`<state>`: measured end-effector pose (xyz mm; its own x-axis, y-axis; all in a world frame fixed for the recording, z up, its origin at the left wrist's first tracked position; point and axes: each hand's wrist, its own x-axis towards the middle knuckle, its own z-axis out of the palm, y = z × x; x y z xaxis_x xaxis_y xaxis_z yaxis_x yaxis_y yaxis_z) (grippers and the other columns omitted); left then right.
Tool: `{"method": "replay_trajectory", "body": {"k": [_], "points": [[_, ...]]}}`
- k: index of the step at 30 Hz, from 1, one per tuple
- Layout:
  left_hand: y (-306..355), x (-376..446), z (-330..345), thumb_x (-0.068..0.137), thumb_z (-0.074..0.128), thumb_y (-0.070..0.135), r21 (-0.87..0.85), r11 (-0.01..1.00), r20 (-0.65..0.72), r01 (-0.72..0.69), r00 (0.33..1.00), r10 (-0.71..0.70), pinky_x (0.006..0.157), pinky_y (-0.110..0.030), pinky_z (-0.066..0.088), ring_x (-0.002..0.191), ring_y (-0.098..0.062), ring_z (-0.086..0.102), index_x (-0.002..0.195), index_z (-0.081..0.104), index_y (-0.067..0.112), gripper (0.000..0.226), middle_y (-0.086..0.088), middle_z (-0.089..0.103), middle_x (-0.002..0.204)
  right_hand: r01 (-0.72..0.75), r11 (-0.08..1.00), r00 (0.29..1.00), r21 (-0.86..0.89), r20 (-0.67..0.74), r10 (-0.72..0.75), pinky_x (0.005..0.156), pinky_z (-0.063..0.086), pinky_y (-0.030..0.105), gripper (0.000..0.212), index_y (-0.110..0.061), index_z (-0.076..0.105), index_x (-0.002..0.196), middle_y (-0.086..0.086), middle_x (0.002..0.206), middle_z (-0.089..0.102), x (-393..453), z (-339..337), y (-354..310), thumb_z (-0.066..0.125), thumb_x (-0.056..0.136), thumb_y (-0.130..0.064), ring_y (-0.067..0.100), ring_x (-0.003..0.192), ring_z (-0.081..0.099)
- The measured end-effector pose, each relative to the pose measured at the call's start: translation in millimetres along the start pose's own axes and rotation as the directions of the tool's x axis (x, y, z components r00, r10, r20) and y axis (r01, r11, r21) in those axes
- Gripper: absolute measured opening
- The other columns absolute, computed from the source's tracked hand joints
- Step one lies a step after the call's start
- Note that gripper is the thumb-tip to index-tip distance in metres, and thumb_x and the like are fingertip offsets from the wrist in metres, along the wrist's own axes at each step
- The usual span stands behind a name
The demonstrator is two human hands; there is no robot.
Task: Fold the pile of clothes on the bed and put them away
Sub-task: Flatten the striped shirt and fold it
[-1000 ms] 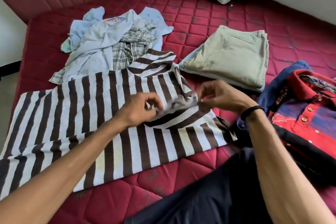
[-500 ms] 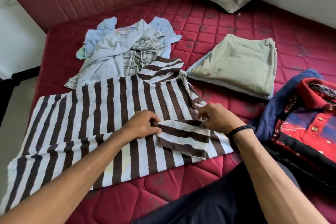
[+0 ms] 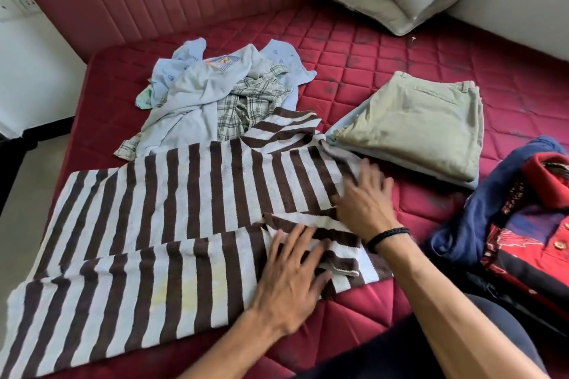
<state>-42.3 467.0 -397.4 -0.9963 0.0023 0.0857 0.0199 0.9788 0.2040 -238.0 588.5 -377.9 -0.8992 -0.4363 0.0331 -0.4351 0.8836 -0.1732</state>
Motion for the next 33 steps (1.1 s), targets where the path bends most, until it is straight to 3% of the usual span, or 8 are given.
{"method": "replay_trajectory", "body": {"k": [2, 5, 8, 11, 18, 21, 25, 33], "points": [[2.2, -4.4, 13.7, 0.110, 0.018, 0.058, 0.000, 0.999, 0.021, 0.035, 0.999, -0.035, 0.128, -0.051, 0.004, 0.159, -0.014, -0.007, 0.163, 0.018, 0.039, 0.056, 0.004, 0.004, 0.173, -0.215, 0.975, 0.975, -0.046, -0.069, 0.212, 0.122, 0.015, 0.061, 0.053, -0.008, 0.047, 0.145, 0.031, 0.166, 0.016, -1.6, -14.0, 10.2, 0.057, 0.094, -0.016, 0.045, 0.156, 0.013], [3.7, 1.5, 13.6, 0.110, 0.016, 0.059, -0.029, 0.998, 0.028, 0.054, 0.998, -0.053, 0.127, -0.051, -0.004, 0.158, -0.012, -0.015, 0.164, 0.007, 0.040, 0.058, 0.006, -0.003, 0.173, 0.134, 0.963, 0.977, 0.235, -0.196, -0.088, 0.126, 0.026, 0.053, 0.044, -0.006, 0.049, 0.145, 0.026, 0.166, 0.023, -18.1, -25.7, -4.0, 0.044, 0.105, -0.024, 0.039, 0.156, 0.021], [-1.2, 4.0, 11.1, 0.110, 0.011, 0.055, -0.028, 0.998, 0.061, 0.049, 0.997, -0.047, 0.128, -0.050, -0.004, 0.157, -0.010, -0.016, 0.163, 0.022, 0.031, 0.059, 0.002, 0.006, 0.173, 0.305, 0.910, 0.920, 0.279, 0.162, -0.358, 0.129, 0.016, 0.048, 0.069, -0.020, 0.029, 0.161, 0.010, 0.172, 0.014, -45.5, -9.4, -21.9, 0.025, 0.105, -0.061, 0.025, 0.160, 0.009], [-14.4, 0.4, 2.0, 0.110, 0.007, 0.050, -0.096, 0.995, 0.014, 0.027, 1.000, -0.026, 0.128, -0.047, -0.005, 0.157, -0.006, -0.012, 0.163, 0.023, 0.033, 0.058, 0.007, 0.007, 0.173, 0.150, 0.981, 0.957, 0.120, 0.231, -0.175, 0.128, 0.007, 0.050, 0.091, -0.024, 0.021, 0.163, 0.005, 0.174, 0.008, -24.6, 2.6, -2.5, 0.001, 0.092, -0.078, 0.023, 0.160, 0.002], [-101.8, -15.6, -29.4, 0.105, 0.041, 0.051, -0.191, 0.914, -0.113, 0.359, 0.917, -0.384, 0.108, -0.042, 0.042, 0.126, -0.018, 0.050, 0.139, 0.060, 0.020, 0.049, 0.002, 0.058, 0.138, 0.231, 0.935, 0.937, 0.269, 0.197, -0.288, 0.099, 0.049, 0.030, 0.051, -0.020, 0.074, 0.121, -0.003, 0.119, 0.072, -26.9, -35.0, 2.3, 0.077, 0.084, -0.056, 0.018, 0.114, 0.066], [-116.6, 10.5, -57.5, 0.094, 0.070, 0.041, -0.209, 0.886, 0.041, 0.414, 0.909, -0.415, 0.096, -0.034, 0.042, 0.113, -0.020, 0.061, 0.113, 0.075, 0.027, 0.024, 0.005, 0.072, 0.117, 0.206, 0.931, 0.949, 0.302, 0.169, -0.265, 0.085, 0.051, 0.035, 0.016, -0.030, 0.078, 0.096, -0.007, 0.094, 0.073, -21.8, -34.7, 8.7, 0.084, 0.082, -0.026, 0.024, 0.094, 0.072], [-113.3, 28.9, -73.3, 0.094, 0.072, 0.030, -0.209, 0.905, -0.021, 0.369, 0.924, -0.382, 0.094, -0.037, 0.035, 0.108, -0.020, 0.062, 0.103, 0.075, 0.027, 0.010, 0.006, 0.074, 0.106, 0.247, 0.897, 0.969, 0.368, -0.098, -0.227, 0.073, 0.050, 0.039, 0.045, -0.066, 0.058, 0.088, -0.007, 0.083, 0.064, -11.1, -28.5, 14.7, 0.070, 0.091, -0.023, 0.025, 0.077, 0.061], [-148.0, -65.2, -51.4, 0.100, -0.001, 0.071, 0.089, 0.852, -0.016, 0.516, 0.856, -0.516, 0.126, -0.059, -0.006, 0.160, -0.022, -0.004, 0.163, 0.015, 0.032, 0.076, -0.001, 0.001, 0.173, 0.338, 0.939, 0.924, 0.067, 0.167, -0.345, 0.119, 0.028, 0.058, 0.067, -0.046, 0.030, 0.158, 0.010, 0.170, 0.021, -32.2, 6.7, -26.2, 0.024, 0.095, -0.069, 0.033, 0.154, 0.025]]}}
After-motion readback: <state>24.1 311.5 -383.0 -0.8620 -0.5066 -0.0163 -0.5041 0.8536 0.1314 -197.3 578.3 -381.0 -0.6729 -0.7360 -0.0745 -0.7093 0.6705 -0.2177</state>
